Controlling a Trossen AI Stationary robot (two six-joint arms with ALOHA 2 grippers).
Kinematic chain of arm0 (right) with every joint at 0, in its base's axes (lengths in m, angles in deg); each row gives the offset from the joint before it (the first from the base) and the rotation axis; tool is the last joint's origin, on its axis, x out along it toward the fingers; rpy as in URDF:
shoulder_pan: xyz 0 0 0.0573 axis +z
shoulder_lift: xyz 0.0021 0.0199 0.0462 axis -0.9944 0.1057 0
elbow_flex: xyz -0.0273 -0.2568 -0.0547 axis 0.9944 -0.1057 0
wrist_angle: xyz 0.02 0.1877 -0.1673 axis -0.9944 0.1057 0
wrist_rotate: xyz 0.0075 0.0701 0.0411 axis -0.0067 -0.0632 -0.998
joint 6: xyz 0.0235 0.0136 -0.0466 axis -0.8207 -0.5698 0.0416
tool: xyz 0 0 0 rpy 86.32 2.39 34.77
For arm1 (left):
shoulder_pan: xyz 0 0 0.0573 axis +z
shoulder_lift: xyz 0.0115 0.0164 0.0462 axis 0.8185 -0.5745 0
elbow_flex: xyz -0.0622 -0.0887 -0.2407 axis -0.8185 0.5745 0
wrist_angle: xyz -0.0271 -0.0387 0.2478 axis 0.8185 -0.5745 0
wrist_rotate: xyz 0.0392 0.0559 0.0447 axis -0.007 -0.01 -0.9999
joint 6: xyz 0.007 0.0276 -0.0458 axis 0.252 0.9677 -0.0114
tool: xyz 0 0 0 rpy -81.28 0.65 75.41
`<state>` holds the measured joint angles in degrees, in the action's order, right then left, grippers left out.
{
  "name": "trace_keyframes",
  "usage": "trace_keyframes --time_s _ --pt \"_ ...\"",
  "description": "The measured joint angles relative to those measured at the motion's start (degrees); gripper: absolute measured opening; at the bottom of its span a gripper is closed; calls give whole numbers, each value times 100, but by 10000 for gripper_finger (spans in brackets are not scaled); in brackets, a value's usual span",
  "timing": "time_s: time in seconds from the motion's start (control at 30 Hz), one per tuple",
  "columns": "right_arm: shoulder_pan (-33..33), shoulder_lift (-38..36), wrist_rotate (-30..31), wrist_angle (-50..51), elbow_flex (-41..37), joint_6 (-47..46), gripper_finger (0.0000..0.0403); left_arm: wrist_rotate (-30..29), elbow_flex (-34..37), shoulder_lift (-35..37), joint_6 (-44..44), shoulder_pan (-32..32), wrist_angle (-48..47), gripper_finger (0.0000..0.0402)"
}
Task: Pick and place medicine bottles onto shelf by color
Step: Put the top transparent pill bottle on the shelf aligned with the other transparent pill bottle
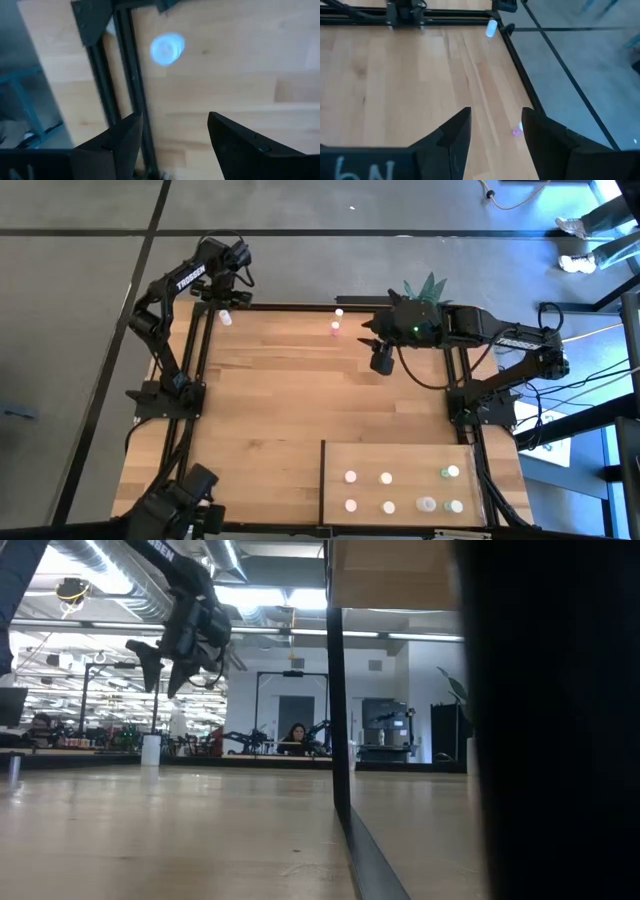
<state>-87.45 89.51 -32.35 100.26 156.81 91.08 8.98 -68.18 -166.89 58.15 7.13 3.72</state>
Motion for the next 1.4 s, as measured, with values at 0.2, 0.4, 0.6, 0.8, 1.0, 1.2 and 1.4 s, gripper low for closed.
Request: trace_keyframes --time_s 0.2,0.4,0.6,0.8,1.0,1.2,1.4 --pt "-119 262 10 -9 2 7 177 161 476 -11 11 222 805 218" --pt "-126 484 13 -25 2 155 177 260 902 -11 127 259 1119 218" --pt "-126 501 13 -152 2 162 177 212 1054 -13 105 258 1427 218" --pt "-124 500 13 -150 2 328 177 -39 1052 -13 291 253 1728 218" --pt "-124 499 13 -152 2 306 177 -45 1052 -13 819 222 1711 218" --pt "-124 499 14 -150 2 306 177 -117 1052 -36 582 184 1604 218" --pt "-124 499 13 -152 2 304 177 -217 1052 -320 355 209 1606 218"
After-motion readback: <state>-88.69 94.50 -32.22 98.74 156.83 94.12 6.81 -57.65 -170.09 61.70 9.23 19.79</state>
